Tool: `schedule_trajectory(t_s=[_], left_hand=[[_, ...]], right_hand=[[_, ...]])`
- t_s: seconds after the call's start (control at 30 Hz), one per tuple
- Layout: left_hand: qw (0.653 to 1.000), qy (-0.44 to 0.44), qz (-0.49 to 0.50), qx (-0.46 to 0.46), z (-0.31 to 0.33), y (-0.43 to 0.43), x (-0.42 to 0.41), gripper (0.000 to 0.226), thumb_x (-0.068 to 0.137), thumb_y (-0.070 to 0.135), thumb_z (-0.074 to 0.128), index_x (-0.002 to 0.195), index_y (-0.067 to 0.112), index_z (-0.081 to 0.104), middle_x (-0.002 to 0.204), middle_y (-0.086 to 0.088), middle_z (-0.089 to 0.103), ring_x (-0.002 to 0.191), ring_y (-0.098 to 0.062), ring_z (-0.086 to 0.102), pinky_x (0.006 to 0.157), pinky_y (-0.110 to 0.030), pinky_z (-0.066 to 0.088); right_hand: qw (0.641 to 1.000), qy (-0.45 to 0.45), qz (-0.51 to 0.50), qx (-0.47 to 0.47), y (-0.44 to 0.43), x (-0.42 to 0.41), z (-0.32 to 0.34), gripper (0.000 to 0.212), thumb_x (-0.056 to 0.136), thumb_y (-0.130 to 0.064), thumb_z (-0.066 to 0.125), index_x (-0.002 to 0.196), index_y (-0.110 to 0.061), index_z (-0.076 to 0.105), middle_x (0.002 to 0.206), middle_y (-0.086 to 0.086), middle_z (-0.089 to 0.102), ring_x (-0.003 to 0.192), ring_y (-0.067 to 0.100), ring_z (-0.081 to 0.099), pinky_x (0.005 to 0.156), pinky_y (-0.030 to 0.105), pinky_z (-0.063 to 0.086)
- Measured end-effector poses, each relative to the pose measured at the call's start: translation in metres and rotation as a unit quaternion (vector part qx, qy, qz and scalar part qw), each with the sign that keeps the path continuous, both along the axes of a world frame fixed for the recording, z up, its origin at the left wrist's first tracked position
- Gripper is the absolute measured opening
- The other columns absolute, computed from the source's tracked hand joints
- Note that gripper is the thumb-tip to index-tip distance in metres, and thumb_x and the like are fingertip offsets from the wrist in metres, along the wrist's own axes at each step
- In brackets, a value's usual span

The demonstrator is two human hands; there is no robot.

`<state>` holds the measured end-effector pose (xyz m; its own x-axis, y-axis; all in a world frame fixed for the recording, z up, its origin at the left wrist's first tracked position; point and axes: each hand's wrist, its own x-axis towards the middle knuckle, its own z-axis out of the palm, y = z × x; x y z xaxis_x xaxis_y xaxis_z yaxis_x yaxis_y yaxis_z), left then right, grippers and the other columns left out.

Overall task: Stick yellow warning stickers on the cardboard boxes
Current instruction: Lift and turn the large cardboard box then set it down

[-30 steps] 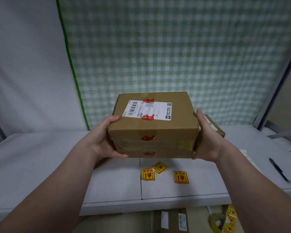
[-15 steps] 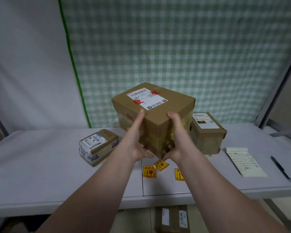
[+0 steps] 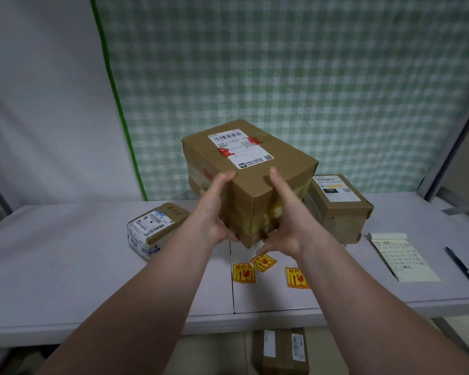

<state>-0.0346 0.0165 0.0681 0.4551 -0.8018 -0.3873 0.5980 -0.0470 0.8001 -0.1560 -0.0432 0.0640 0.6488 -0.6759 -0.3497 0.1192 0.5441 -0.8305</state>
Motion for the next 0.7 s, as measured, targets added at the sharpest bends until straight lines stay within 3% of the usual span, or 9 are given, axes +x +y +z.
schedule_trajectory(t_s=[0.07, 0.13, 0.2, 0.33, 0.43, 0.5, 0.57, 0.63, 0.7], left_hand=[[1.0, 0.008, -0.005, -0.004, -0.002, -0.004, 0.001, 0.034, 0.074, 0.044, 0.067, 0.099, 0.024, 0.057, 0.096, -0.007, 0.06, 0.087, -0.031, 0.054, 0.094, -0.067, 0.035], [1.0, 0.019, -0.008, 0.005, -0.005, -0.007, 0.002, 0.029, 0.076, 0.044, 0.065, 0.094, 0.022, 0.057, 0.093, -0.007, 0.062, 0.085, -0.03, 0.055, 0.092, -0.066, 0.037], [1.0, 0.02, -0.017, 0.006, -0.014, -0.014, 0.004, 0.038, 0.072, 0.045, 0.069, 0.099, 0.021, 0.058, 0.098, -0.008, 0.064, 0.088, -0.032, 0.056, 0.087, -0.067, 0.04], [0.999, 0.015, -0.023, 0.022, -0.036, -0.032, 0.017, 0.121, 0.03, 0.051, 0.089, 0.136, 0.03, 0.034, 0.128, -0.01, 0.055, 0.109, -0.042, 0.053, 0.074, -0.078, 0.038], [0.998, 0.002, -0.046, 0.032, -0.046, -0.043, 0.03, 0.143, 0.029, 0.057, 0.091, 0.146, 0.036, 0.012, 0.145, -0.007, 0.042, 0.125, -0.041, 0.044, 0.083, -0.081, 0.029], [0.998, -0.04, -0.018, 0.048, -0.051, -0.047, 0.041, 0.135, 0.041, 0.058, 0.087, 0.147, 0.036, 0.007, 0.15, -0.003, 0.034, 0.128, -0.033, 0.042, 0.079, -0.07, 0.044], [0.995, -0.073, 0.038, 0.058, -0.06, -0.051, 0.055, 0.124, 0.046, 0.056, 0.084, 0.145, 0.038, 0.01, 0.147, 0.0, 0.039, 0.121, -0.028, 0.049, 0.079, -0.057, 0.051], [0.99, -0.1, 0.07, 0.076, -0.071, -0.055, 0.07, 0.129, 0.037, 0.06, 0.086, 0.142, 0.042, 0.014, 0.143, 0.003, 0.044, 0.12, -0.027, 0.052, 0.094, -0.058, 0.043], [0.985, -0.118, 0.087, 0.087, -0.079, -0.057, 0.078, 0.11, 0.049, 0.058, 0.083, 0.14, 0.036, 0.025, 0.135, 0.003, 0.051, 0.115, -0.025, 0.055, 0.098, -0.057, 0.04]], right_hand=[[1.0, 0.028, 0.002, -0.006, -0.005, 0.005, -0.003, 0.06, 0.066, -0.067, 0.066, 0.111, -0.027, 0.062, 0.091, 0.013, 0.069, 0.08, 0.034, 0.064, 0.097, 0.076, 0.025], [0.999, 0.031, -0.006, -0.003, -0.008, 0.006, -0.003, 0.05, 0.073, -0.06, 0.065, 0.108, -0.025, 0.063, 0.082, 0.012, 0.07, 0.073, 0.032, 0.065, 0.079, 0.061, 0.046], [0.999, 0.036, -0.007, 0.002, -0.01, 0.006, -0.004, 0.038, 0.078, -0.055, 0.062, 0.096, -0.022, 0.065, 0.065, 0.009, 0.072, 0.061, 0.027, 0.068, 0.061, 0.04, 0.049], [0.995, 0.077, -0.054, 0.028, -0.026, 0.014, -0.017, 0.035, 0.077, -0.054, 0.062, 0.087, -0.02, 0.06, 0.075, 0.01, 0.064, 0.074, 0.027, 0.056, 0.064, 0.039, 0.042], [0.991, 0.117, -0.063, 0.034, -0.047, 0.021, -0.024, 0.039, 0.073, -0.057, 0.063, 0.086, -0.021, 0.056, 0.088, 0.011, 0.057, 0.083, 0.027, 0.052, 0.085, 0.046, 0.044], [0.986, 0.156, -0.054, 0.018, -0.067, 0.023, -0.029, 0.046, 0.065, -0.06, 0.066, 0.09, -0.023, 0.056, 0.098, 0.011, 0.055, 0.091, 0.027, 0.051, 0.095, 0.047, 0.041], [0.981, 0.187, -0.051, -0.004, -0.087, 0.024, -0.033, 0.056, 0.058, -0.062, 0.069, 0.099, -0.025, 0.06, 0.105, 0.01, 0.057, 0.097, 0.027, 0.054, 0.088, 0.04, 0.046], [0.979, 0.193, -0.056, -0.014, -0.103, 0.025, -0.039, 0.061, 0.058, -0.061, 0.071, 0.107, -0.026, 0.062, 0.108, 0.008, 0.06, 0.099, 0.026, 0.057, 0.075, 0.034, 0.05], [0.981, 0.184, -0.062, -0.016, -0.114, 0.029, -0.044, 0.061, 0.062, -0.061, 0.069, 0.111, -0.025, 0.063, 0.107, 0.006, 0.062, 0.097, 0.025, 0.058, 0.065, 0.031, 0.048]])
